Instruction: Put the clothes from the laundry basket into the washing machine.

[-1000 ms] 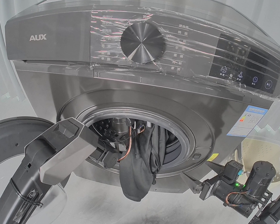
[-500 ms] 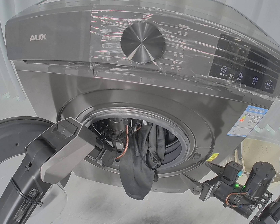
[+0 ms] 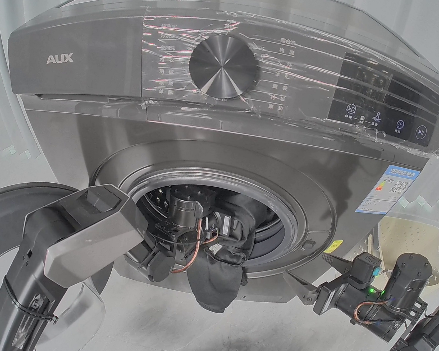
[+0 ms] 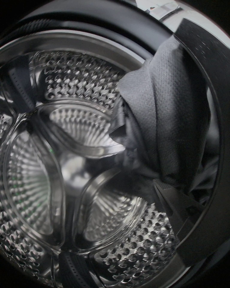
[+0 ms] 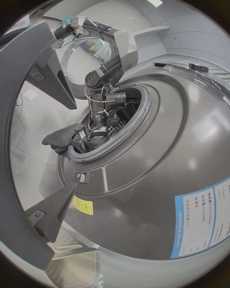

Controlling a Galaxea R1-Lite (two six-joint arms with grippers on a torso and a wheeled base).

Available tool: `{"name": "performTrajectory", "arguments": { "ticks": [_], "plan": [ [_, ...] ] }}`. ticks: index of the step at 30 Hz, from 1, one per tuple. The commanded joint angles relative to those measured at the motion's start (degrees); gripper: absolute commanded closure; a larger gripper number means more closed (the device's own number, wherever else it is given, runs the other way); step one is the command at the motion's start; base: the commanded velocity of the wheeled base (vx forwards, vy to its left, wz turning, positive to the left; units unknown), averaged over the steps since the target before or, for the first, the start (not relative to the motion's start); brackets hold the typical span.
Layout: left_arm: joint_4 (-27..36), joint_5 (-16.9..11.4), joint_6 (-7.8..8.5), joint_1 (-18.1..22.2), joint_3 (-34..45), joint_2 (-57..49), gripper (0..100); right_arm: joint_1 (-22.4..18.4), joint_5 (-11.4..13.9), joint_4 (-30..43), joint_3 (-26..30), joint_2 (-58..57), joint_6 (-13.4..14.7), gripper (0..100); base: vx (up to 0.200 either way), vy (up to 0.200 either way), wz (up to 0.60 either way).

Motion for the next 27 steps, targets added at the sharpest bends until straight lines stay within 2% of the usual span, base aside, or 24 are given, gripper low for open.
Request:
{"name": "performTrajectory", "arguments": {
  "ticks": [1,8,14,15,18,21,27],
  "plan": [
    [3.16,-3.17,0.34,-1.7,7.73,-6.35,0,0.07,0.01,-0.02,0.01,0.03,-0.01,0,0.0,0.0,0.0],
    [4.39,-4.23,2.27,-2.14,10.01,-5.82,0,0.16,0.01,-0.02,0.01,0.03,-0.01,0,0.0,0.0,0.0],
    [3.6,-3.96,2.44,-2.14,9.05,-3.27,0,0.25,0.01,-0.02,0.01,0.12,-0.01,0,0.0,0.0,0.0],
    [3.6,-3.7,2.53,-1.97,8.25,-3.01,100,0.25,0.01,-0.02,0.01,0.12,0.08,0,0.0,0.0,0.0],
    [3.6,-3.0,2.09,-1.7,5.53,-2.31,100,0.25,0.01,-0.02,0.01,0.12,-0.01,0,0.0,0.0,0.0],
    [2.28,1.84,1.57,-1.18,-1.68,0.15,100,0.34,0.01,-0.02,0.09,0.38,-0.01,0,0.0,0.0,0.0],
    [2.54,5.79,1.21,1.02,-8.71,1.82,100,0.34,0.01,-0.02,0.45,0.47,0.08,0,0.0,0.0,0.0]
  ]
}}
